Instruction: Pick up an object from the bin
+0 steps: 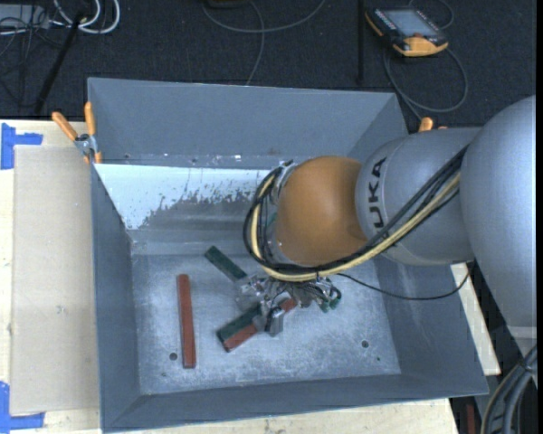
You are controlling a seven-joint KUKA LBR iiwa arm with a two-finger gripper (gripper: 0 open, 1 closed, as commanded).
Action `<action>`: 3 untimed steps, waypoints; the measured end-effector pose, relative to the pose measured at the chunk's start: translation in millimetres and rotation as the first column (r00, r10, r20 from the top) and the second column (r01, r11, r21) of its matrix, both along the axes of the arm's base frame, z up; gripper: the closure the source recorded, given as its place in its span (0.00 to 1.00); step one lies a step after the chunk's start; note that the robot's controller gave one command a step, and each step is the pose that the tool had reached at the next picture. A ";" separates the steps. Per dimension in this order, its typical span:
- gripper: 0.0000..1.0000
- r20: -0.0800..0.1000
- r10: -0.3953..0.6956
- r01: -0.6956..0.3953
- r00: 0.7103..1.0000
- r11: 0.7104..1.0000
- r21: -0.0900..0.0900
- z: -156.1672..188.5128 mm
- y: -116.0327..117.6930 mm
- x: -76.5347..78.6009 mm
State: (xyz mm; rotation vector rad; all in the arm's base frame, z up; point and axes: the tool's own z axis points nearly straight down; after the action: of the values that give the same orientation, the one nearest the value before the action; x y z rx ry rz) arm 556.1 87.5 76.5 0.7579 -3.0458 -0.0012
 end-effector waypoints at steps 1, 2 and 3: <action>1.00 -0.010 0.628 -0.628 0.778 0.778 0.000 -1.4 23.3 7.5; 1.00 0.008 0.899 -0.899 0.438 0.438 -0.003 127.8 33.0 20.4; 1.00 0.003 0.978 -0.978 0.208 0.208 0.007 77.1 62.2 -20.6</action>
Offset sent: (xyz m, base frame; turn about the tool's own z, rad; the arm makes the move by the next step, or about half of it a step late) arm 0.0070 0.0240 -0.0065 -0.6811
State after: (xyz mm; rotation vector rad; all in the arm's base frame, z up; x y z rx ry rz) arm 535.6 149.7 153.5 2.5059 -1.8900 -0.0102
